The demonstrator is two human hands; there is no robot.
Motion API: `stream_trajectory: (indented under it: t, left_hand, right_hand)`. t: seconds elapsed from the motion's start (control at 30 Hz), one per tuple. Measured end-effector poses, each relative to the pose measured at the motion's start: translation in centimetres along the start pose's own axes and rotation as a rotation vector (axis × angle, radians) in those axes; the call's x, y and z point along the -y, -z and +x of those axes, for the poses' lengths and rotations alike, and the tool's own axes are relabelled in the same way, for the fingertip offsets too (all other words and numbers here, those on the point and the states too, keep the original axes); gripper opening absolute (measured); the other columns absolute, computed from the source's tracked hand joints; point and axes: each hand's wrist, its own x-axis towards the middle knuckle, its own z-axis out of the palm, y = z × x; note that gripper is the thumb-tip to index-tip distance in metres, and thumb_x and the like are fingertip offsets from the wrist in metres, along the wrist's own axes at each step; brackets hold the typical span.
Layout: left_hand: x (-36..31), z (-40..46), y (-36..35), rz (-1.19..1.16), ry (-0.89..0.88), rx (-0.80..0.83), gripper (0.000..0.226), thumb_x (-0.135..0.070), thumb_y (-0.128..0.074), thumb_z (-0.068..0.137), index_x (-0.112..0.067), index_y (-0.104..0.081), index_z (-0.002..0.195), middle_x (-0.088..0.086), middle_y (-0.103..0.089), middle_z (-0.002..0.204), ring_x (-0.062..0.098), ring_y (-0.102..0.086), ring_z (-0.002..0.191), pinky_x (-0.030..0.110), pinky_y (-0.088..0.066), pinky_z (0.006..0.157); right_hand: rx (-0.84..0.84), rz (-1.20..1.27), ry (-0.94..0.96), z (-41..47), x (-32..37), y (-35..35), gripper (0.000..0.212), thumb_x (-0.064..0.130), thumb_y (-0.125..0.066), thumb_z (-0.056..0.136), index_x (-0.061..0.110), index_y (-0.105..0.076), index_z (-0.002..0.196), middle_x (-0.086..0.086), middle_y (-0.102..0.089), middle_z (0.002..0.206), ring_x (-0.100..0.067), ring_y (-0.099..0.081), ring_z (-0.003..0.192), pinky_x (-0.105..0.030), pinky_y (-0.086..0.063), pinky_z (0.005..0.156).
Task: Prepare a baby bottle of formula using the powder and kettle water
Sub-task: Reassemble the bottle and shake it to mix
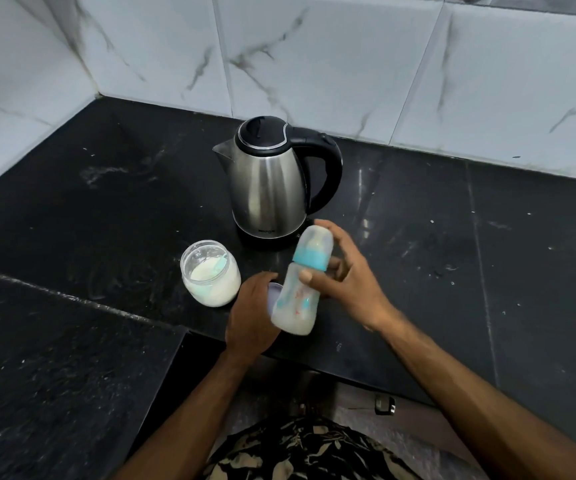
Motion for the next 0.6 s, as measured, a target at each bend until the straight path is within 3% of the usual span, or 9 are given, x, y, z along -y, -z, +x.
stream_trajectory:
  t: [0.1, 0.17, 0.23, 0.37, 0.4, 0.47, 0.53, 0.6]
  left_hand:
    - [-0.6, -0.6, 0.0, -0.006, 0.069, -0.092, 0.047, -0.044, -0.064, 0.086, -0.013, -0.06, 0.121, 0.0, -0.061, 0.122, 0.015, -0.055, 0.114, 0.027, -0.042, 0.102]
    - [-1.0, -0.9, 0.0, -0.001, 0.066, -0.13, 0.052, -0.051, -0.056, 0.088, -0.014, -0.059, 0.124, -0.001, -0.06, 0.126, 0.012, -0.053, 0.117, 0.02, -0.037, 0.102]
    - [-0.9, -0.8, 0.0, -0.006, 0.056, -0.123, 0.053, -0.051, -0.056, 0.087, -0.012, -0.06, 0.122, 0.001, -0.061, 0.123, 0.013, -0.053, 0.114, 0.019, -0.037, 0.101]
    - [0.4, 0.0, -0.2, 0.009, 0.002, 0.02, 0.039, -0.05, -0.062, 0.086, -0.015, -0.065, 0.103, 0.005, -0.066, 0.105, 0.023, -0.064, 0.099, 0.044, -0.053, 0.09]
    - [0.5, 0.0, -0.2, 0.006, 0.026, 0.012, 0.04, -0.051, -0.062, 0.086, -0.016, -0.065, 0.105, 0.003, -0.066, 0.107, 0.022, -0.063, 0.1, 0.044, -0.052, 0.091]
    - [0.1, -0.4, -0.3, -0.013, 0.083, -0.074, 0.047, -0.05, -0.06, 0.086, -0.014, -0.062, 0.118, 0.001, -0.063, 0.119, 0.016, -0.057, 0.111, 0.029, -0.044, 0.102]
    - [-0.9, -0.8, -0.1, 0.011, 0.067, -0.136, 0.052, -0.05, -0.056, 0.088, -0.013, -0.06, 0.123, -0.001, -0.061, 0.125, 0.013, -0.053, 0.117, 0.018, -0.036, 0.103]
    - [-1.0, -0.8, -0.1, 0.007, 0.065, -0.128, 0.051, -0.049, -0.058, 0.088, -0.012, -0.059, 0.124, -0.003, -0.06, 0.125, 0.011, -0.052, 0.116, 0.017, -0.035, 0.102]
  right_hand:
    - [-0.291, 0.152, 0.035, 1.3, 0.8, 0.9, 0.069, 0.02, -0.073, 0.078, 0.027, -0.039, 0.138, 0.001, -0.073, 0.096, -0.017, -0.072, 0.084, -0.039, -0.061, 0.064]
    - [-0.445, 0.285, 0.059, 2.1, 1.0, 1.5, 0.066, 0.023, -0.073, 0.084, 0.024, -0.037, 0.139, 0.005, -0.074, 0.089, -0.019, -0.071, 0.086, -0.048, -0.06, 0.071]
    - [-0.388, 0.275, 0.05, 1.7, 0.8, 1.0, 0.066, 0.021, -0.075, 0.084, 0.026, -0.037, 0.138, 0.006, -0.074, 0.091, -0.019, -0.072, 0.087, -0.046, -0.061, 0.07]
    - [-0.004, 0.0, 0.001, -0.3, 0.1, -0.3, 0.075, 0.004, -0.076, 0.08, 0.024, -0.037, 0.141, -0.008, -0.067, 0.112, -0.021, -0.072, 0.092, -0.033, -0.06, 0.068]
    - [-0.025, 0.0, 0.017, 0.0, 0.3, -0.1, 0.074, 0.006, -0.078, 0.08, 0.026, -0.038, 0.14, -0.01, -0.066, 0.113, -0.021, -0.072, 0.093, -0.034, -0.06, 0.069]
    - [-0.22, 0.113, 0.039, 1.0, 1.1, 0.5, 0.071, 0.017, -0.08, 0.08, 0.029, -0.04, 0.137, -0.002, -0.072, 0.102, -0.019, -0.072, 0.09, -0.04, -0.062, 0.068]
    - [-0.406, 0.255, 0.061, 2.1, 1.6, 1.2, 0.066, 0.021, -0.074, 0.085, 0.025, -0.038, 0.139, 0.007, -0.074, 0.09, -0.017, -0.072, 0.086, -0.041, -0.062, 0.067]
    - [-0.376, 0.273, 0.07, 2.0, 1.6, 1.2, 0.063, 0.018, -0.071, 0.088, 0.025, -0.036, 0.14, 0.007, -0.074, 0.09, -0.018, -0.072, 0.085, -0.04, -0.061, 0.066]
